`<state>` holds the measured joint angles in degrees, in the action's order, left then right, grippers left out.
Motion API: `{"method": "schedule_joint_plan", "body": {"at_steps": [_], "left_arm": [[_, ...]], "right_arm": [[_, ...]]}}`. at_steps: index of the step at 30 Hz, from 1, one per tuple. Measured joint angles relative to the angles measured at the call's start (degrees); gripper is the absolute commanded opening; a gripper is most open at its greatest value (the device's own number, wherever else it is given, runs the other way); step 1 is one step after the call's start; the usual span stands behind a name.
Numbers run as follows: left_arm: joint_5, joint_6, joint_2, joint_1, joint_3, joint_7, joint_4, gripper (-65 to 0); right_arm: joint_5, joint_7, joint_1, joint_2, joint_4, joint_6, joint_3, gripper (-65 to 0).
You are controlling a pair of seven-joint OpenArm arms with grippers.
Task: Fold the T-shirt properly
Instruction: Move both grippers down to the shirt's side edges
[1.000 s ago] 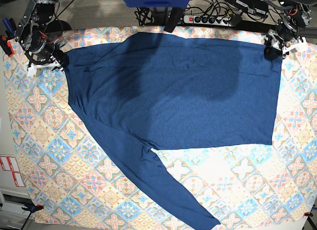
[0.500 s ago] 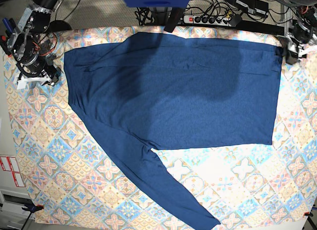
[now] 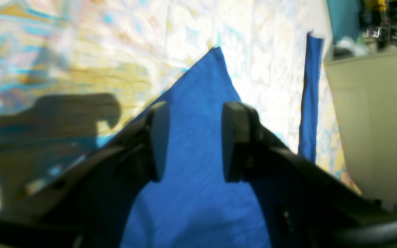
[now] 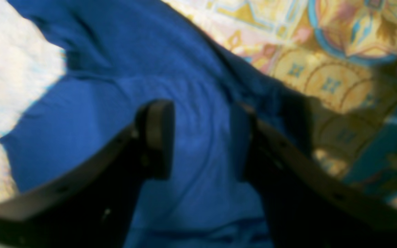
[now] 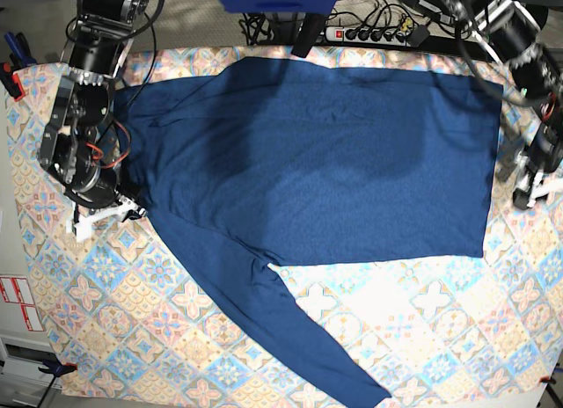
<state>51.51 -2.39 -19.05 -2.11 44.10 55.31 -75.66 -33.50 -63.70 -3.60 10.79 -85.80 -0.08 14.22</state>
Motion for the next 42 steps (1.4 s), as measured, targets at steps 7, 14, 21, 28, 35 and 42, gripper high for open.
{"method": "schedule_joint_plan", "body": {"at_steps": [7, 14, 21, 28, 35, 42], "left_arm": [[-10.88, -0.02, -1.29, -12.00, -5.90, -4.02, 10.60, -40.4], [-21.46, -0.33, -0.83, -18.91, -11.13, -13.05, 20.31, -40.4], [-27.80, -0.37, -0.98, -23.93, -11.02, -22.97, 32.61, -40.4], [-33.29, -0.07, -1.27, -25.24, -10.97, -31.36, 40.70, -40.4], [-35.08, -0.22, -0.72, -25.20, -11.02, -33.81, 43.21, -40.4], [-35.04, -0.46, 1.27, -24.44, -11.04, -34.38, 43.52, -40.4]], "right_arm": [[9.62, 2.99, -3.13, -0.11, 0.00, 0.24, -7.63, -39.7], [13.97, 4.15, -3.06, -0.07, 1.64, 0.17, -11.47, -39.8], [13.81, 4.31, -3.06, 0.02, 1.64, 0.07, -11.91, -39.8], [13.66, 4.31, -2.86, -0.07, 1.42, 0.22, -11.93, -39.8], [13.60, 4.17, -2.80, 0.00, -0.28, 0.22, -11.93, -39.8], [13.60, 4.07, -2.73, -0.07, -0.44, 0.20, -11.93, -39.8]]}}
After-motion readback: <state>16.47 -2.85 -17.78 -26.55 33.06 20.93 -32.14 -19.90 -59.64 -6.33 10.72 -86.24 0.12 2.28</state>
